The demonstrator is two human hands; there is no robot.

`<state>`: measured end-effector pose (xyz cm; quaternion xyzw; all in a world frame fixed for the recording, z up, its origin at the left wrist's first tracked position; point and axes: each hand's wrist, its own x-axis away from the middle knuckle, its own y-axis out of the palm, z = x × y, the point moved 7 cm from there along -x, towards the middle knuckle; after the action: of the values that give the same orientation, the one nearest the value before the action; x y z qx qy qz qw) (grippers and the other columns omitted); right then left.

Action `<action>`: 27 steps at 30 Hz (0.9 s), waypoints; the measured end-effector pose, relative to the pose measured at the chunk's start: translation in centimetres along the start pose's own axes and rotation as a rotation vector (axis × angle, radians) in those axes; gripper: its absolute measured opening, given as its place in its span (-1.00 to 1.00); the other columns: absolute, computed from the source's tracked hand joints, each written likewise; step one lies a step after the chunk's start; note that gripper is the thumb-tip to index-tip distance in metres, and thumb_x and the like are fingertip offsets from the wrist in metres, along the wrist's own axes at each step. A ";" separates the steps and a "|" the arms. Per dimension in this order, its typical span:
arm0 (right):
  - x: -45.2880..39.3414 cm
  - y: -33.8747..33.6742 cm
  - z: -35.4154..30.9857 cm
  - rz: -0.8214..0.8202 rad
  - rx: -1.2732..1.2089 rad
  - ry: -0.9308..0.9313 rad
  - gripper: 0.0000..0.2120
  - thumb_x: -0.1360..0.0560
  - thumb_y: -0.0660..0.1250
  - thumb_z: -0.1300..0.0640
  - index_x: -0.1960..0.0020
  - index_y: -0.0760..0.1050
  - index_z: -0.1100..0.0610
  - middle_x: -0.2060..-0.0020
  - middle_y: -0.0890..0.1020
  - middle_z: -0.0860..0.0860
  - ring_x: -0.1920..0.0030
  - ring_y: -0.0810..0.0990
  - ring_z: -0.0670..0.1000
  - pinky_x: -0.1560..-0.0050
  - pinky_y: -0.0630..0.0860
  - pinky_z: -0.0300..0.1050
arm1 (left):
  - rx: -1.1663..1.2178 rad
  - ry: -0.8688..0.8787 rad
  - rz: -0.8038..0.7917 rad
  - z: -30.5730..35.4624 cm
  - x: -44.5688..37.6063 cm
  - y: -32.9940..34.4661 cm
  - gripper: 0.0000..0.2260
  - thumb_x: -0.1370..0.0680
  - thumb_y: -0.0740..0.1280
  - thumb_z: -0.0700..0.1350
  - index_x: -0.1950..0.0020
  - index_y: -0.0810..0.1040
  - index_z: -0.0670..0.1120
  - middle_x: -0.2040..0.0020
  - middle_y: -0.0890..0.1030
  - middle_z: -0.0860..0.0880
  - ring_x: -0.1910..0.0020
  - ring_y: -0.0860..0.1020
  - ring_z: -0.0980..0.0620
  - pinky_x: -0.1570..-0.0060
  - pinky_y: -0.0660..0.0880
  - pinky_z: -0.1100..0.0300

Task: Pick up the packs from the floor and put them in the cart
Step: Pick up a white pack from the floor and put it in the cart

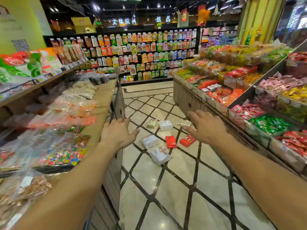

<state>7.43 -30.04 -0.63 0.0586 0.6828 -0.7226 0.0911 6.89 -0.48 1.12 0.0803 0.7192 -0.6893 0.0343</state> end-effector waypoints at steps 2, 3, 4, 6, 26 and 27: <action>-3.7 1.2 0.5 -0.009 -0.017 0.014 -0.25 -0.59 -0.02 -0.48 -0.66 0.12 -0.11 -0.60 0.34 0.04 -0.53 0.36 0.16 -0.41 0.41 0.19 | 0.033 -0.021 -0.022 0.2 -3.6 1.4 -0.39 -0.63 0.09 0.31 -0.55 0.33 -0.04 -0.48 0.45 -0.15 -0.45 0.39 -0.19 -0.38 0.30 -0.12; -5.8 2.1 0.7 -0.007 -0.017 0.015 -0.25 -0.59 -0.03 -0.48 -0.66 0.12 -0.11 -0.60 0.34 0.04 -0.53 0.37 0.16 -0.41 0.41 0.20 | 0.056 -0.021 -0.022 0.2 -5.5 2.2 -0.39 -0.63 0.10 0.30 -0.55 0.34 -0.05 -0.47 0.46 -0.15 -0.45 0.39 -0.19 -0.37 0.32 -0.12; -7.5 2.7 0.9 -0.027 -0.026 0.024 -0.25 -0.59 -0.02 -0.48 -0.66 0.12 -0.11 -0.60 0.34 0.04 -0.53 0.37 0.16 -0.41 0.40 0.21 | 0.072 -0.017 -0.039 0.3 -7.1 2.8 -0.39 -0.63 0.11 0.30 -0.55 0.34 -0.05 -0.46 0.47 -0.15 -0.45 0.39 -0.19 -0.37 0.32 -0.11; -11.2 4.5 0.8 -0.044 -0.031 0.023 -0.24 -0.60 -0.02 -0.47 -0.67 0.12 -0.10 -0.61 0.33 0.04 -0.54 0.36 0.17 -0.43 0.38 0.21 | 0.071 -0.011 -0.046 0.3 -10.6 4.4 -0.39 -0.62 0.12 0.30 -0.55 0.33 -0.04 -0.45 0.48 -0.13 -0.45 0.40 -0.17 -0.36 0.32 -0.07; -48.9 25.7 -3.4 -0.218 -0.071 0.104 -0.27 -0.63 0.04 -0.42 -0.68 0.13 -0.08 -0.58 0.38 0.04 -0.51 0.40 0.18 -0.34 0.45 0.16 | 0.160 0.004 -0.249 -8.6 -52.7 27.0 -0.35 -0.61 0.12 0.33 -0.58 0.31 -0.05 -0.43 0.51 -0.14 -0.37 0.48 -0.20 -0.24 0.42 -0.08; -50.2 27.0 -3.4 -0.242 -0.092 0.118 -0.28 -0.63 0.07 -0.41 -0.67 0.15 -0.07 -0.57 0.40 0.05 -0.50 0.41 0.19 -0.33 0.45 0.17 | 0.165 0.005 -0.275 -8.6 -54.1 28.2 -0.34 -0.61 0.13 0.33 -0.57 0.31 -0.05 -0.42 0.52 -0.14 -0.36 0.48 -0.20 -0.24 0.43 -0.08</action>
<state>62.00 -25.46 -16.72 0.0141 0.7213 -0.6916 -0.0346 65.30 5.45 -17.64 -0.0144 0.6646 -0.7439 -0.0689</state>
